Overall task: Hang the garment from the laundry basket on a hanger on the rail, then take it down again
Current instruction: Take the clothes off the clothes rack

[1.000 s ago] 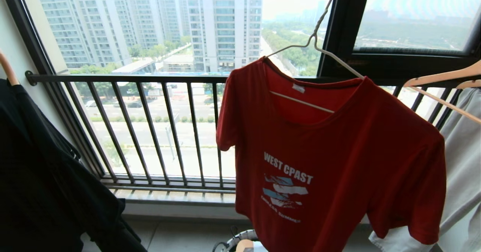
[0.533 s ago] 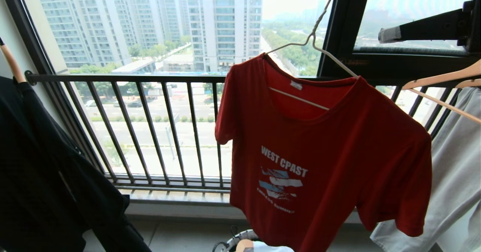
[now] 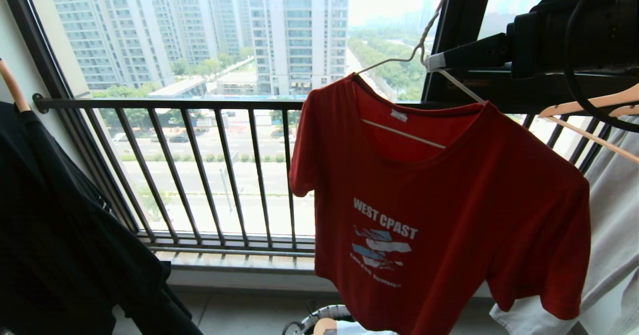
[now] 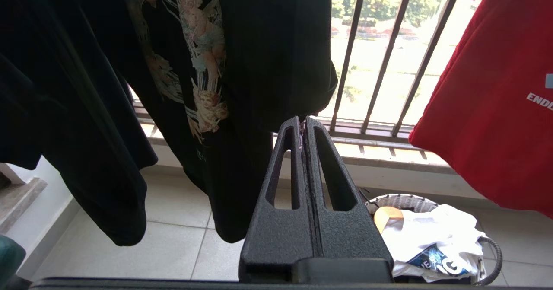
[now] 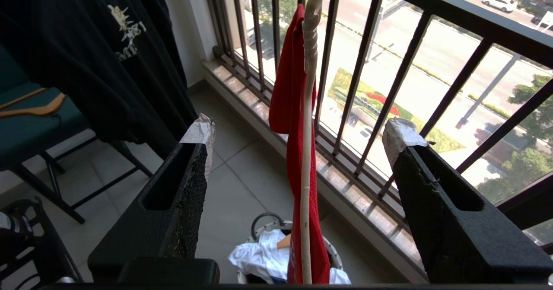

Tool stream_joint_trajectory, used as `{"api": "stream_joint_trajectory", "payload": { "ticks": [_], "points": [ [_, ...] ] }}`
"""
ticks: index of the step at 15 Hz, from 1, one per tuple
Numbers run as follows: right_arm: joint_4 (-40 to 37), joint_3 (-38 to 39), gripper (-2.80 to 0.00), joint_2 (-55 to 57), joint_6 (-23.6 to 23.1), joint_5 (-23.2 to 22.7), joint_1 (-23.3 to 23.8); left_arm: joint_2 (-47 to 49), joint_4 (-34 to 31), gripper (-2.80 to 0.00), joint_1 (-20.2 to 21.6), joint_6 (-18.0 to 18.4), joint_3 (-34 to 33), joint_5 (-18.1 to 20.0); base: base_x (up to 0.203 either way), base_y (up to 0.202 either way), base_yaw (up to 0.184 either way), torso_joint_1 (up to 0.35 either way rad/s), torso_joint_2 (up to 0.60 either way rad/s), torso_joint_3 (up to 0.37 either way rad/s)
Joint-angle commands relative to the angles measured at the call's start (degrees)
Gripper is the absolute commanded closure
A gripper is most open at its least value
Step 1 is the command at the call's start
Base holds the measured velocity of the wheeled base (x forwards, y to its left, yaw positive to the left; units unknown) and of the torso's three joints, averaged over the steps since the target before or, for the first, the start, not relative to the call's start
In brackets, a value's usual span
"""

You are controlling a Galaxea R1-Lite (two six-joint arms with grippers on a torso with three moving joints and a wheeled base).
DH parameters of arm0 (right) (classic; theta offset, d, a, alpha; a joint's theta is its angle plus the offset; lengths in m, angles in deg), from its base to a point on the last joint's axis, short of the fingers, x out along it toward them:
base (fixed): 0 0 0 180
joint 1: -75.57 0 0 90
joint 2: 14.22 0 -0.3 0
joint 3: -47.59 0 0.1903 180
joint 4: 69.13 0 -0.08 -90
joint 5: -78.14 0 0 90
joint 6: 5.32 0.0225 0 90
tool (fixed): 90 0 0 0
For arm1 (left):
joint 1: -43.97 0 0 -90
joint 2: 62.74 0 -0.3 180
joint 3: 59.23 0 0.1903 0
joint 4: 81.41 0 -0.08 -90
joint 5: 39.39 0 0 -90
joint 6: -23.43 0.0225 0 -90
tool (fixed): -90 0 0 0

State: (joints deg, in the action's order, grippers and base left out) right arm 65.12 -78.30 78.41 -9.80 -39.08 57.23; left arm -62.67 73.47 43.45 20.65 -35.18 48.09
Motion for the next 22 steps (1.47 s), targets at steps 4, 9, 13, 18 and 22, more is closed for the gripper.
{"api": "stream_joint_trajectory", "payload": {
  "ticks": [4,9,13,18,22],
  "points": [
    [1.00,-0.74,-2.80,4.78,-4.35,-0.02,-0.64,0.01,0.00,0.00,0.00,-0.03,0.02,-0.03,0.000,0.000,0.000,0.000,0.00,0.000],
    [1.15,-3.37,-2.80,8.22,-5.62,0.06,-0.64,0.01,0.00,0.00,0.00,-0.03,0.02,-0.03,0.000,0.000,0.000,0.000,0.00,0.000],
    [1.20,-4.44,0.00,8.79,-5.98,0.50,-1.88,0.01,0.00,0.00,0.00,-0.03,0.02,-0.03,0.000,0.000,0.000,0.000,0.00,0.000],
    [1.46,-5.49,0.00,8.88,-5.63,0.50,-2.49,0.01,0.00,0.00,0.00,-0.03,0.02,-0.03,0.000,0.000,0.000,0.000,0.00,0.000],
    [1.46,-4.91,0.00,8.65,-5.31,1.56,-2.58,0.01,0.00,0.00,0.00,-0.03,0.02,-0.03,0.000,0.000,0.000,0.000,0.00,0.000]
  ]
}}
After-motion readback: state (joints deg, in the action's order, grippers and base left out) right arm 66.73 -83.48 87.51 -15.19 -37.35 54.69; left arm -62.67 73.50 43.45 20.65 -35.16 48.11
